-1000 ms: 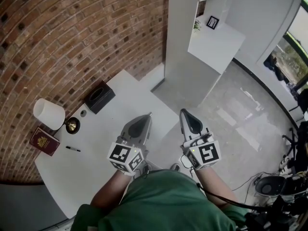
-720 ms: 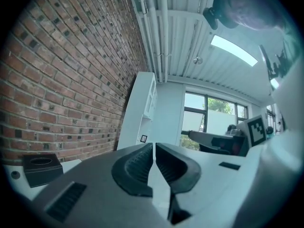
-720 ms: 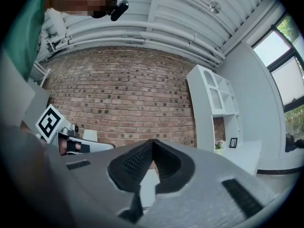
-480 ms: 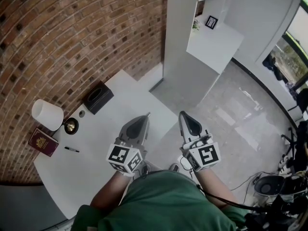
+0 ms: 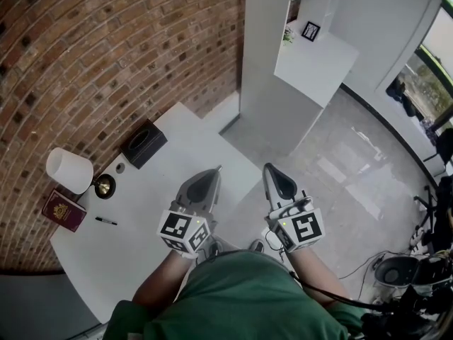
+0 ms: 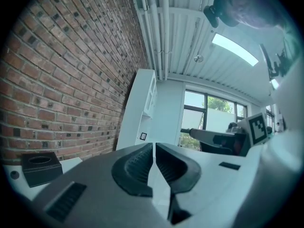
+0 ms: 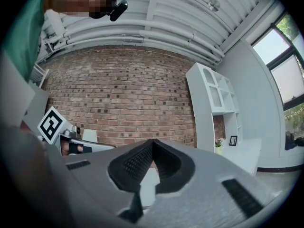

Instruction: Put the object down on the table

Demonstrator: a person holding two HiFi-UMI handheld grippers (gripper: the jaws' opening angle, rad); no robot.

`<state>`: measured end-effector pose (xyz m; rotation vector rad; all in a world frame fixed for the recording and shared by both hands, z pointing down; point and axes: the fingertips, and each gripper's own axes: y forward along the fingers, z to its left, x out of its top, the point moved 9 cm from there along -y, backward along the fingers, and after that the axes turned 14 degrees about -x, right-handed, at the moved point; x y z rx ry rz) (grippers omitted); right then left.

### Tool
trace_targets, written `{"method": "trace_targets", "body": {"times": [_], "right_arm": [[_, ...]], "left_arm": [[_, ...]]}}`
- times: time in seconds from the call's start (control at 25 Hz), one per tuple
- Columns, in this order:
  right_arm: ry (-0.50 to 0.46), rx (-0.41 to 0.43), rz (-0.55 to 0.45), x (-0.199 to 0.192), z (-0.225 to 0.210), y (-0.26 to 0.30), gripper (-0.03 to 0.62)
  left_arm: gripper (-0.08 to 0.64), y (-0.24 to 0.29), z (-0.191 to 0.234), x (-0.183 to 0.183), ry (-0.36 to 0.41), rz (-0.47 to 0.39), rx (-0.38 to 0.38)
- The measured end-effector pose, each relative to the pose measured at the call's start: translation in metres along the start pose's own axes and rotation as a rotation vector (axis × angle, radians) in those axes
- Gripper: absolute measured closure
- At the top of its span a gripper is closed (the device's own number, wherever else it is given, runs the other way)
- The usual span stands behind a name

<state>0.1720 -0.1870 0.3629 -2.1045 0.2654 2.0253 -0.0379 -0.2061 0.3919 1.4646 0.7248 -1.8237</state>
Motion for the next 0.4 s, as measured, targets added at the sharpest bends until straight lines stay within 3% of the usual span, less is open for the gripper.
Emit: {"method": "trace_targets", "body": {"times": [0.4], "right_arm": [[-0.001,-0.025,0.005,-0.001,0.004,0.007,0.591]], "left_arm": [[0.541,0.002,0.015,-0.004,0.008,0.025,-0.011]]}}
